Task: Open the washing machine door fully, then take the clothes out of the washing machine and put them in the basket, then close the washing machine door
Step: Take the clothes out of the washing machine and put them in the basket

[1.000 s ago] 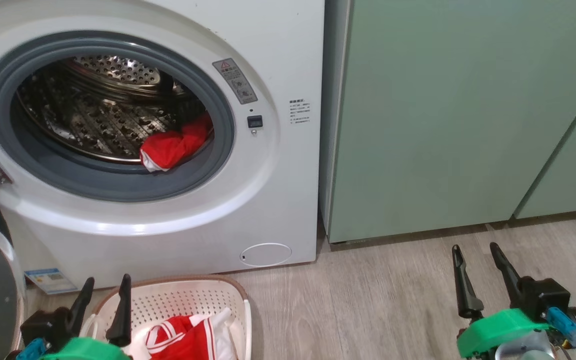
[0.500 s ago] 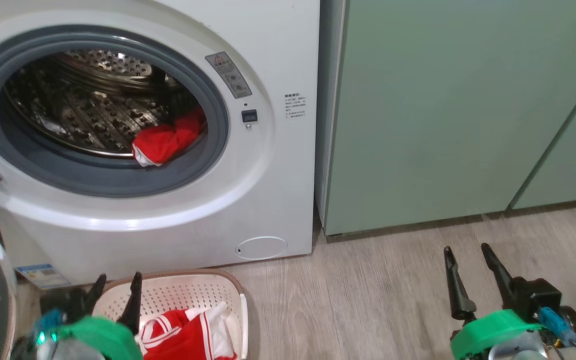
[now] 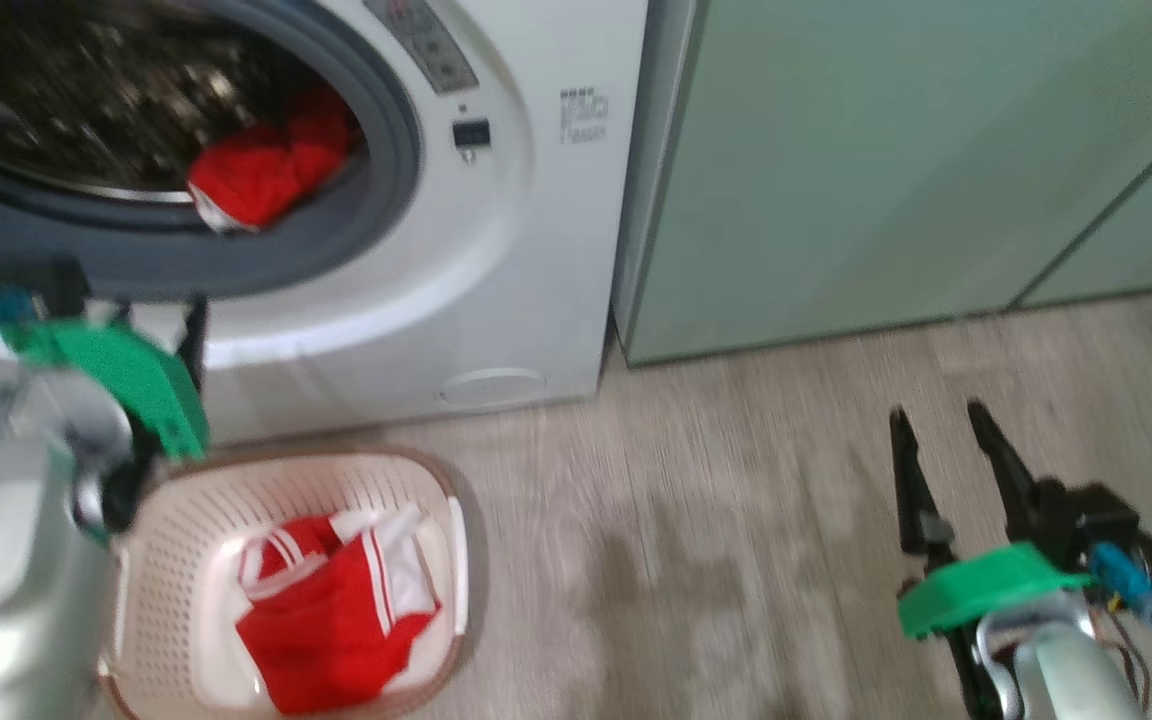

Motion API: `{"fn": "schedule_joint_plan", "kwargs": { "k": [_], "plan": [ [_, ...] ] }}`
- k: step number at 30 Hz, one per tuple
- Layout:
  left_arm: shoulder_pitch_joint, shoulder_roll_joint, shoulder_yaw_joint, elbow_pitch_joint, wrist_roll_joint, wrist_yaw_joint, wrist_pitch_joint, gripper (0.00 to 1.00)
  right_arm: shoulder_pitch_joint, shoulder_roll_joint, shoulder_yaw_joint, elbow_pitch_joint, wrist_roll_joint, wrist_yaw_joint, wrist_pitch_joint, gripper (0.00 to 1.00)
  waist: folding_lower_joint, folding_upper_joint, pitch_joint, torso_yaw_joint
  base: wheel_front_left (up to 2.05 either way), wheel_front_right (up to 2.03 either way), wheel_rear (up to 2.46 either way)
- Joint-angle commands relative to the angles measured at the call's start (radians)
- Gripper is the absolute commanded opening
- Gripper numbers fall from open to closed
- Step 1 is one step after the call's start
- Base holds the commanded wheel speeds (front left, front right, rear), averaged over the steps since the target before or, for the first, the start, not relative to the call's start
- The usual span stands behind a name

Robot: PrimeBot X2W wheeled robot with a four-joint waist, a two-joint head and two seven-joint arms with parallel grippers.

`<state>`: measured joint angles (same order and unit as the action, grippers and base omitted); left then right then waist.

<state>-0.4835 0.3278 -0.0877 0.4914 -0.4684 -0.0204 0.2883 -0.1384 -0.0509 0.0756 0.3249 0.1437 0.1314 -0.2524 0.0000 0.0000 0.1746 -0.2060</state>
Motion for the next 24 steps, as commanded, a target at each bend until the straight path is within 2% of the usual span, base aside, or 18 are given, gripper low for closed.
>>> {"fn": "schedule_joint_plan", "kwargs": {
  "k": [1,10,14,20,24],
  "plan": [
    [-0.088,0.048,0.035,-0.012,-0.007,0.002,0.007,1.00,-0.033,0.001,0.025,-0.034,0.008,-0.001,-0.009,1.00,0.0000,0.0000,0.076,-0.019,0.00,0.00,0.00],
    [-0.399,0.090,0.011,0.182,-0.005,-0.039,0.070,1.00,-0.104,0.001,0.029,-0.058,0.027,-0.001,-0.009,1.00,0.0000,0.0000,0.218,-0.056,0.00,0.00,0.00],
    [-0.485,0.100,0.003,0.250,-0.001,-0.046,0.079,1.00,-0.122,0.001,0.034,-0.063,0.034,-0.001,-0.009,1.00,0.0000,0.0000,0.257,-0.068,0.00,0.00,0.00],
    [-0.616,0.084,-0.012,0.371,-0.016,-0.076,0.054,1.00,-0.144,0.001,0.037,-0.074,0.048,-0.001,-0.009,1.00,0.0000,0.0000,0.310,-0.083,0.00,0.00,0.00],
    [-0.675,0.081,-0.033,0.465,-0.004,-0.079,0.045,1.00,-0.157,0.001,0.041,-0.077,0.054,-0.001,-0.009,1.00,0.0000,0.0000,0.330,-0.088,0.00,0.00,0.00]
  ]
}}
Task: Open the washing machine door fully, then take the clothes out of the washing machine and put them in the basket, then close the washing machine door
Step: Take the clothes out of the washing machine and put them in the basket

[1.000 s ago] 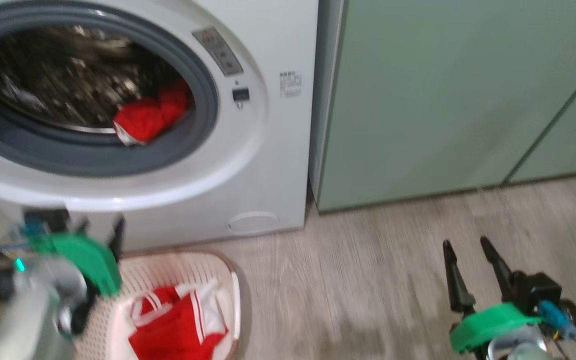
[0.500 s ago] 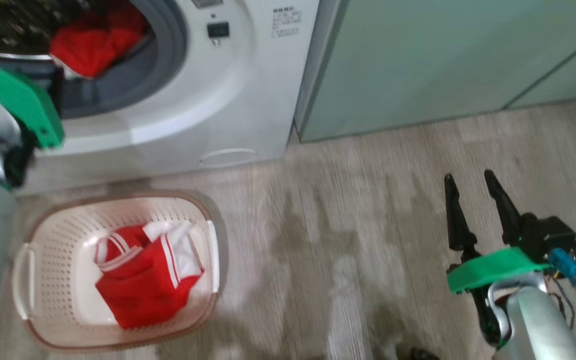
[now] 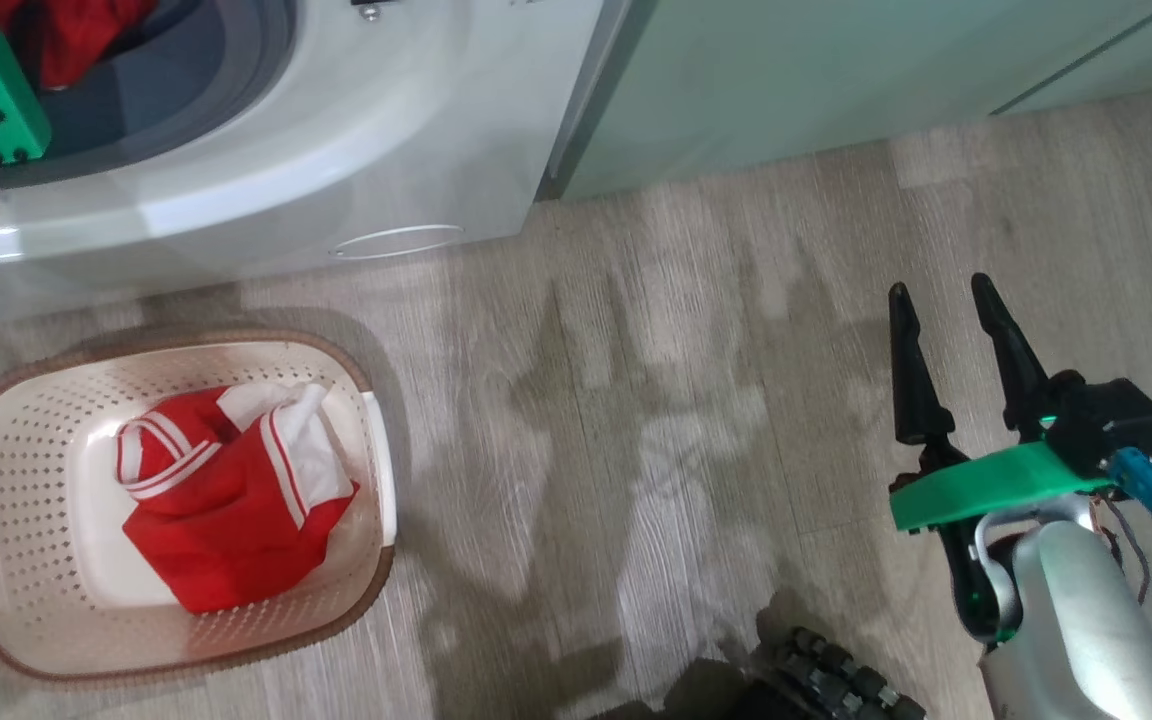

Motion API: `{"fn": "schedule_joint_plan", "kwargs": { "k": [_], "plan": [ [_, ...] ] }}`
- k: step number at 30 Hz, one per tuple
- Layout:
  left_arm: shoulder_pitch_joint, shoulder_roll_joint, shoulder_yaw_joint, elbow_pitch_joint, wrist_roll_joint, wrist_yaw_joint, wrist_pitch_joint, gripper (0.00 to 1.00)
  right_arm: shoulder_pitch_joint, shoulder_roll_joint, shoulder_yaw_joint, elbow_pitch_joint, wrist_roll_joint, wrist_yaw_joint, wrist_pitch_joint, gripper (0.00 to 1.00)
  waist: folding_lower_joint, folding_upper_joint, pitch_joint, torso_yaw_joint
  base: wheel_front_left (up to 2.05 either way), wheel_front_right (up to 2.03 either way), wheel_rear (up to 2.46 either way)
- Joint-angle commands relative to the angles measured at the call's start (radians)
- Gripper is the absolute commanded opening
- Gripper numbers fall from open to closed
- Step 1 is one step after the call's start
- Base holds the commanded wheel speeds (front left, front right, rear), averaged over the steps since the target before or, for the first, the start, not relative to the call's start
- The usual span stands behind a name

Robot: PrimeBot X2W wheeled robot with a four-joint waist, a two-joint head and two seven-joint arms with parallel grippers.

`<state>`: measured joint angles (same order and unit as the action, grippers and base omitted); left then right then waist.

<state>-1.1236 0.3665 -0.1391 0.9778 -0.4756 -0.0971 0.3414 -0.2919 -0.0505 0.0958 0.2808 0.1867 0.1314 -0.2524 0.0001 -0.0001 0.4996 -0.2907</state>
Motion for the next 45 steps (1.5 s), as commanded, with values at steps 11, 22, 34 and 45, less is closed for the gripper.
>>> {"fn": "schedule_joint_plan", "kwargs": {
  "k": [11,22,34,45],
  "plan": [
    [-0.094,0.006,-0.046,0.150,0.020,-0.023,-0.058,0.00,-0.014,0.000,0.011,-0.027,0.005,-0.001,-0.009,1.00,-0.0001,0.0001,0.005,0.001,0.00,0.00,0.00],
    [0.067,-0.011,-0.148,0.182,0.097,0.003,-0.362,0.00,0.065,0.000,-0.020,0.005,-0.005,-0.001,-0.009,1.00,-0.0001,0.0001,-0.168,0.069,0.00,0.00,0.00],
    [0.367,-0.074,-0.260,0.064,0.168,0.036,-0.469,0.00,0.138,0.000,-0.013,0.037,-0.011,-0.001,-0.009,1.00,-0.0001,0.0001,-0.322,0.152,0.00,0.00,0.00],
    [0.740,-0.091,-0.334,-0.125,0.147,0.045,-0.293,0.00,0.161,0.000,0.005,0.051,-0.004,-0.001,-0.009,1.00,-0.0001,0.0001,-0.360,0.165,0.00,0.00,0.00]
  ]
}}
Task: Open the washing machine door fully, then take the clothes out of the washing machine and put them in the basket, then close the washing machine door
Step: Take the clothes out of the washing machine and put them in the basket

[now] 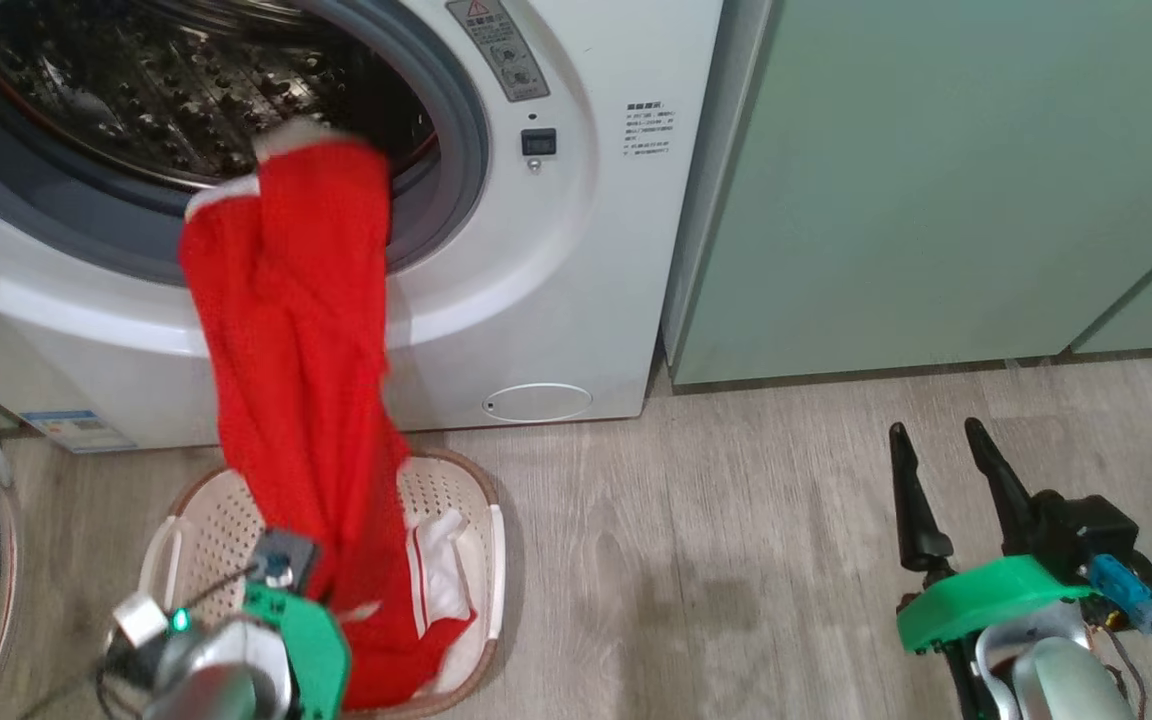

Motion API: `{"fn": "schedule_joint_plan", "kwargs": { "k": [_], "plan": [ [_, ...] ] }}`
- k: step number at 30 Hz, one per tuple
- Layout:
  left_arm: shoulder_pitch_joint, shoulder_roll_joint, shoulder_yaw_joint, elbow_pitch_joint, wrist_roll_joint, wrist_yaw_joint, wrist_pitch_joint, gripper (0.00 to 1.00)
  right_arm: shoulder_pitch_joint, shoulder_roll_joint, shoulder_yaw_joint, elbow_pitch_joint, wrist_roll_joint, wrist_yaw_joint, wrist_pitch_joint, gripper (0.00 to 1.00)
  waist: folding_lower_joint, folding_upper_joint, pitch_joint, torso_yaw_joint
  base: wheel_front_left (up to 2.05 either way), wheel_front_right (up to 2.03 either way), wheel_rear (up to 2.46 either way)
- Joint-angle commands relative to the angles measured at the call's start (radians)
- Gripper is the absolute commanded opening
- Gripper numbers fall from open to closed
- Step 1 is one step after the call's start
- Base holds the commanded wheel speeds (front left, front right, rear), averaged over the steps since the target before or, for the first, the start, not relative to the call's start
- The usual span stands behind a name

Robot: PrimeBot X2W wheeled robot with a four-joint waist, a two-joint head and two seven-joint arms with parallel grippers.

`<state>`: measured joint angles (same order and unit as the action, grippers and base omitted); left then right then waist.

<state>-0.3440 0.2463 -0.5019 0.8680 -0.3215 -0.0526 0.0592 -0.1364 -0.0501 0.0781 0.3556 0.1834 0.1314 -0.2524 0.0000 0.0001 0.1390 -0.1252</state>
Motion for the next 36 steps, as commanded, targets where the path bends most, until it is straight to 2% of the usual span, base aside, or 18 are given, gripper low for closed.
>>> {"fn": "schedule_joint_plan", "kwargs": {
  "k": [1,5,7,17,23,29,34,36],
  "plan": [
    [-0.018,0.033,0.027,-0.025,-0.013,-0.001,0.011,0.00,0.005,0.000,0.024,-0.023,-0.001,-0.001,-0.009,1.00,0.0000,-0.0001,0.001,0.000,0.00,0.00,0.00],
    [0.022,0.059,0.007,-0.039,-0.007,-0.002,0.055,0.00,-0.001,0.000,0.032,-0.022,-0.002,-0.001,-0.009,1.00,0.0000,-0.0001,0.010,-0.006,0.00,0.00,0.00],
    [0.025,0.055,0.012,-0.025,-0.024,-0.012,0.066,0.00,-0.008,0.000,0.035,-0.023,-0.003,-0.001,-0.009,1.00,0.0000,-0.0001,0.018,-0.010,0.00,0.00,0.00],
    [-0.023,0.014,-0.011,0.211,-0.093,-0.068,0.166,0.00,-0.042,0.000,0.036,-0.032,-0.019,-0.001,-0.009,1.00,0.0000,-0.0001,0.090,-0.061,0.00,0.00,0.00],
    [-0.096,0.015,-0.002,0.291,-0.114,-0.070,0.069,0.00,-0.059,0.000,0.027,-0.045,-0.024,-0.001,-0.009,1.00,0.0000,-0.0001,0.154,-0.084,0.00,0.00,0.00],
    [-0.213,0.017,0.022,0.354,-0.127,-0.047,-0.025,0.00,-0.088,0.000,0.017,-0.065,-0.029,-0.001,-0.009,1.00,0.0000,-0.0001,0.244,-0.097,0.00,0.00,0.00],
    [-0.277,0.011,0.039,0.385,-0.149,-0.049,-0.023,0.00,-0.113,0.000,0.017,-0.078,-0.033,-0.001,-0.009,1.00,0.0000,-0.0001,0.309,-0.100,0.00,0.00,0.00],
    [-0.300,0.006,0.045,0.395,-0.160,-0.050,-0.019,0.07,-0.121,0.000,0.013,-0.084,-0.033,-0.001,-0.009,1.00,0.0000,-0.0001,0.338,-0.101,0.00,0.00,0.00]
  ]
}}
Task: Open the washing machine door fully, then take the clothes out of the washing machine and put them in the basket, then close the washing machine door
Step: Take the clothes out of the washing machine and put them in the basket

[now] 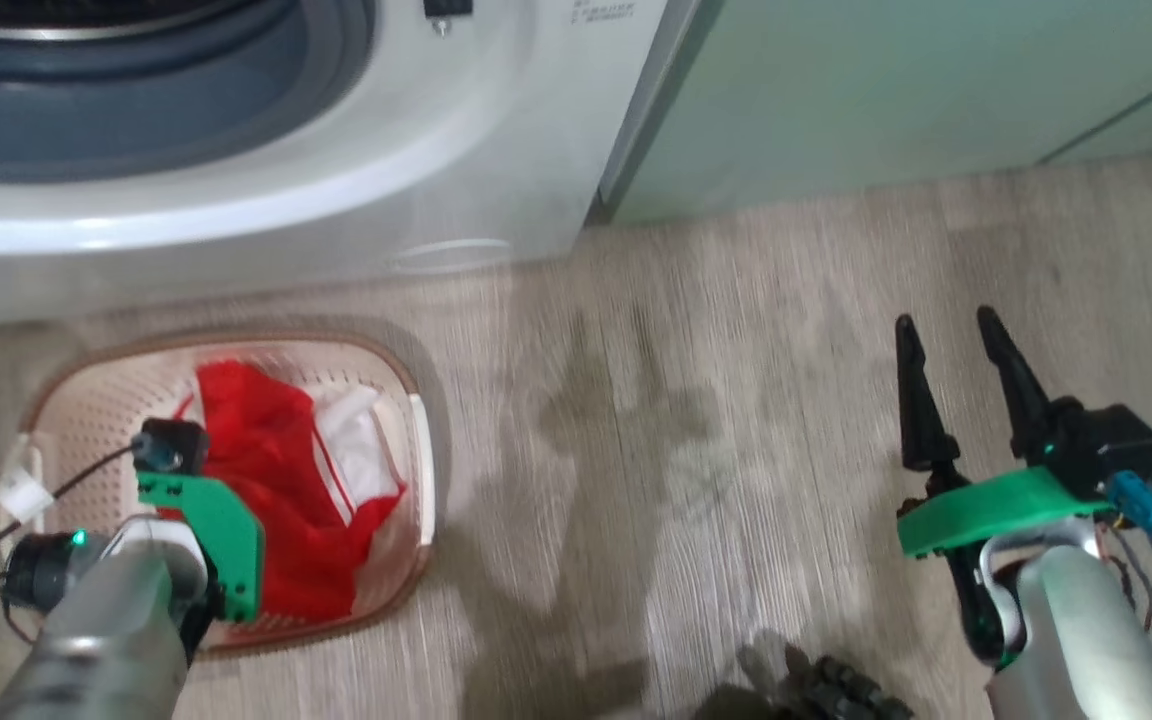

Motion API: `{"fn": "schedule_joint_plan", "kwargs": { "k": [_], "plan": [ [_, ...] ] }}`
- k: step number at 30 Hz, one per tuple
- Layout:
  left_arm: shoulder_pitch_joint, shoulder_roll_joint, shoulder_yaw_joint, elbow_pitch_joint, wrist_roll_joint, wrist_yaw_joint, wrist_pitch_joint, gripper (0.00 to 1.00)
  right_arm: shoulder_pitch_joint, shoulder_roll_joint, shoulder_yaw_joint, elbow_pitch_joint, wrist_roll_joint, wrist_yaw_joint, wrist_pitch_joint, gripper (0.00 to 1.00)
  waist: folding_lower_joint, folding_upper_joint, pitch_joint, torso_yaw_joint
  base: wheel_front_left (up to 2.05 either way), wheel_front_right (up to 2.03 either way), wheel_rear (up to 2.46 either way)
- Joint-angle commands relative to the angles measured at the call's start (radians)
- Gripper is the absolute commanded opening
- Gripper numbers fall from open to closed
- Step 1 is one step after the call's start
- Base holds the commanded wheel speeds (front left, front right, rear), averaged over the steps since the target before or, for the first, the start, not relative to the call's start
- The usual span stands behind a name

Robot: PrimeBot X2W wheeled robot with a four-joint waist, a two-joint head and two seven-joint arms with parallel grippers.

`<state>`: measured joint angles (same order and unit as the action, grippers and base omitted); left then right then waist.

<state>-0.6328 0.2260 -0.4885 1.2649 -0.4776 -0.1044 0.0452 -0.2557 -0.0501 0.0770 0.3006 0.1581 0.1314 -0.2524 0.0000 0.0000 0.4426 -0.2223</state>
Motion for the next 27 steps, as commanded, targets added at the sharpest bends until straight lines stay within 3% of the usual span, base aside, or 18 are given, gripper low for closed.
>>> {"fn": "schedule_joint_plan", "kwargs": {
  "k": [1,3,7,9,10,14,23,27],
  "plan": [
    [-0.020,0.025,0.035,0.002,-0.008,0.003,-0.006,0.15,-0.007,0.000,0.013,-0.034,-0.005,-0.001,-0.009,1.00,0.0000,0.0000,0.049,-0.006,0.00,0.00,0.00],
    [-0.037,0.027,0.048,0.008,-0.022,0.008,-0.013,0.25,-0.017,0.000,0.019,-0.041,-0.002,-0.001,-0.009,1.00,0.0000,0.0000,0.079,-0.010,0.00,0.00,0.00],
    [-0.063,0.034,0.064,0.016,-0.038,0.032,-0.036,0.55,-0.041,0.000,0.035,-0.050,0.002,-0.001,-0.009,1.00,0.0000,0.0000,0.120,-0.015,0.00,0.00,0.00],
    [-0.066,0.033,0.078,0.018,-0.052,0.050,-0.055,0.91,-0.048,0.000,0.034,-0.053,0.005,-0.001,-0.009,1.00,0.0000,0.0000,0.128,-0.015,0.00,0.00,0.00],
    [-0.066,0.033,0.089,0.019,-0.061,0.063,-0.074,1.00,-0.049,0.000,0.034,-0.053,0.005,-0.001,-0.009,1.00,0.0000,0.0000,0.128,-0.015,0.00,0.00,0.00],
    [-0.051,0.023,0.113,0.021,-0.082,0.098,-0.175,1.00,-0.049,0.000,0.032,-0.047,0.005,-0.001,-0.009,1.00,0.0000,0.0000,0.101,-0.009,0.00,0.00,0.00],
    [-0.027,0.012,0.158,-0.021,-0.116,0.070,-0.303,1.00,-0.023,0.000,0.041,-0.013,-0.002,-0.001,-0.009,1.00,0.0000,0.0000,-0.065,0.038,0.00,0.00,0.00],
    [0.015,0.033,0.204,-0.156,-0.107,0.071,-0.306,1.00,-0.006,0.000,0.050,0.004,-0.004,-0.001,-0.009,1.00,0.0000,0.0000,-0.152,0.055,0.00,0.00,0.00]
  ]
}}
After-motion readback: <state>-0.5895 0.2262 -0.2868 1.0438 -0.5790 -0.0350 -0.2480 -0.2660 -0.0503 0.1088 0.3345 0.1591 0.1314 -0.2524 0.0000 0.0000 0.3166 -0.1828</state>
